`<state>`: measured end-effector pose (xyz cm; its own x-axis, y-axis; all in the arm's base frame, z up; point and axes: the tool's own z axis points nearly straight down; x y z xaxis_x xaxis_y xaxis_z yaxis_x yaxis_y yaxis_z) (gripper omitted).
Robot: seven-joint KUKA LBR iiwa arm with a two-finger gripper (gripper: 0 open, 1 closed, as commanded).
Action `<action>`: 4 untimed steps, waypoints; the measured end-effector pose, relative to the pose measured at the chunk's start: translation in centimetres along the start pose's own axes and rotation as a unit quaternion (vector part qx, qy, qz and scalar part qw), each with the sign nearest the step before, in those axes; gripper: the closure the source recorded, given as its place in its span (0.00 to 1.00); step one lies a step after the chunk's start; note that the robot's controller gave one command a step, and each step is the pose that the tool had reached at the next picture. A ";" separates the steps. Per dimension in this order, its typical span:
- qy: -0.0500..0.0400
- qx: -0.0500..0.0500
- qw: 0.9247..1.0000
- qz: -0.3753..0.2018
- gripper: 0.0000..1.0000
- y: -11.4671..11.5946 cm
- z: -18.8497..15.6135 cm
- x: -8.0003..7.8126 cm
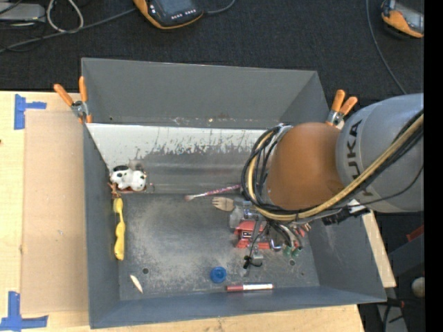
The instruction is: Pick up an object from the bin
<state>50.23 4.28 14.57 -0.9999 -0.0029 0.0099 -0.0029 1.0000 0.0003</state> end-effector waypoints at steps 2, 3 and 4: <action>-0.004 -0.001 0.999 0.041 0.00 -3.4 0.0 -1.1; -0.003 -0.001 1.000 0.019 0.00 -8.6 0.9 0.4; -0.005 -0.002 0.990 0.141 0.00 -8.8 4.4 -2.6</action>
Offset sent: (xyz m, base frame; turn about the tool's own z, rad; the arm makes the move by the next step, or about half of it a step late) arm 0.0168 -0.0587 -0.0025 0.1336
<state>52.78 -4.48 10.18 -0.9612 0.2760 -0.0001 0.2760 0.9612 0.0022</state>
